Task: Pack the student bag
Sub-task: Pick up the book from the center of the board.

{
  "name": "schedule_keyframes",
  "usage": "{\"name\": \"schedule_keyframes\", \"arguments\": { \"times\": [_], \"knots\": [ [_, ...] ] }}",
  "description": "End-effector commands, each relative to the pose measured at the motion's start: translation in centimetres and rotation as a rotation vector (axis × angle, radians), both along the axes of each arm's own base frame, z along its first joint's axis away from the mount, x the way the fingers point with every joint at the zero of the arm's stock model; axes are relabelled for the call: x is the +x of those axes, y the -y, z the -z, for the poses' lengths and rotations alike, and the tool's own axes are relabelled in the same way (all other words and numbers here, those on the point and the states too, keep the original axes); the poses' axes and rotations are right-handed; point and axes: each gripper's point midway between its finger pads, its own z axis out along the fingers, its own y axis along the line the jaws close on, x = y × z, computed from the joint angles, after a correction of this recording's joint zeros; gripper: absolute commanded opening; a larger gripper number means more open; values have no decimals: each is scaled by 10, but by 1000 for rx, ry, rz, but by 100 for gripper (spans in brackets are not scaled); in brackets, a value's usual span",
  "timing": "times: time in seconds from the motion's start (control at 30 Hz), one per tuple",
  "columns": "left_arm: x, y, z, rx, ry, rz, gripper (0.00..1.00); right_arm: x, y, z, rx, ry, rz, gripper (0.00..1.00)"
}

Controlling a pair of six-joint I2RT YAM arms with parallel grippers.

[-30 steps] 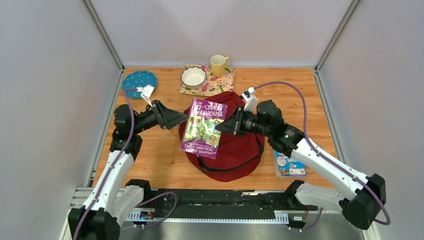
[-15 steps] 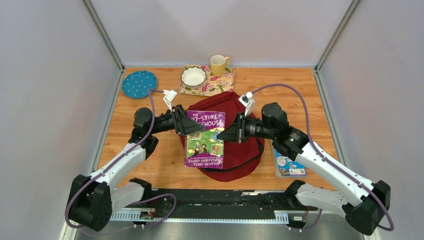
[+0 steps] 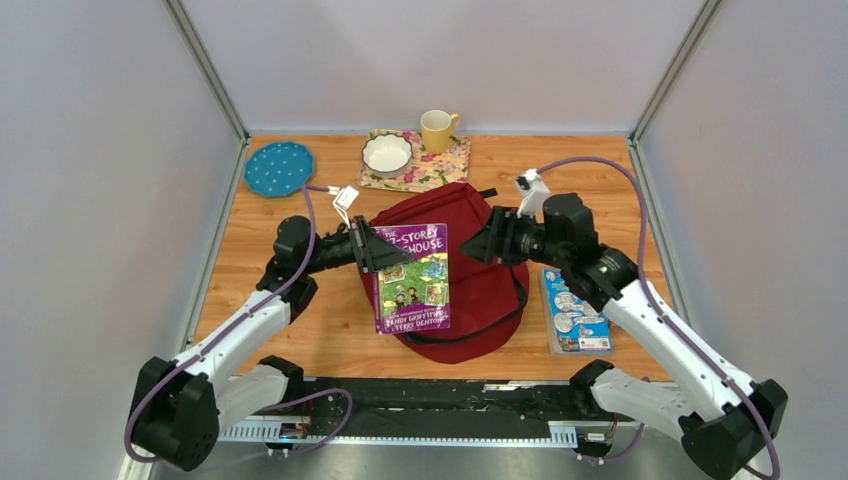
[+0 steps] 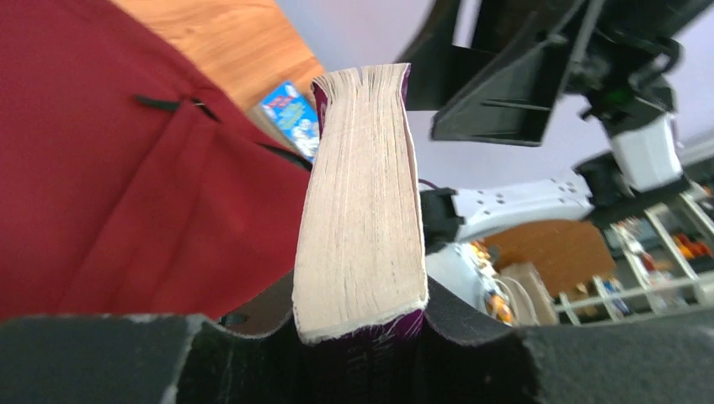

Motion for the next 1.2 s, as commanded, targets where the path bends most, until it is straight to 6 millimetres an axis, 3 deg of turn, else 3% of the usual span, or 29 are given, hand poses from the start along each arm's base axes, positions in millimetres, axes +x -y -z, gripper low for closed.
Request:
{"name": "schedule_keyframes", "arguments": {
  "times": [0.0, 0.13, 0.17, 0.2, 0.27, 0.3, 0.43, 0.6, 0.77, 0.87, 1.03, 1.17],
  "knots": [
    [23, -16, -18, 55, 101, -214, 0, 0, 49, 6, -66, 15, 229, 70],
    [36, -33, -38, -41, 105, -393, 0, -33, 47, 11, 115, -69, 215, 70],
    [37, -37, -49, -93, 122, -422, 0, -46, 42, 29, 140, -124, 172, 70],
    [38, -40, -41, -116, 94, -448, 0, -53, 41, 13, 230, -93, 153, 70],
    [39, -50, -64, -278, 82, -507, 0, -64, 36, 14, 330, -176, 148, 72],
    [38, -53, -53, -309, 45, -520, 0, -67, 37, 18, 363, -183, 156, 73],
    [36, -53, -66, -405, 22, -505, 0, -73, 30, 6, 463, -208, 145, 78],
    [30, -49, -78, -450, 47, -492, 0, -71, 11, -2, 502, -238, 117, 79],
    [23, -42, -94, -491, 79, -449, 0, -67, -19, 7, 494, -306, 74, 80],
    [20, -40, -97, -509, 82, -425, 0, -61, -31, -4, 539, -274, 31, 80],
    [16, -41, -101, -550, 84, -411, 0, -49, -37, -8, 543, -253, 49, 82],
    [11, -44, -108, -612, 100, -388, 0, -45, -45, 2, 553, -298, 49, 82]
  ]
}}
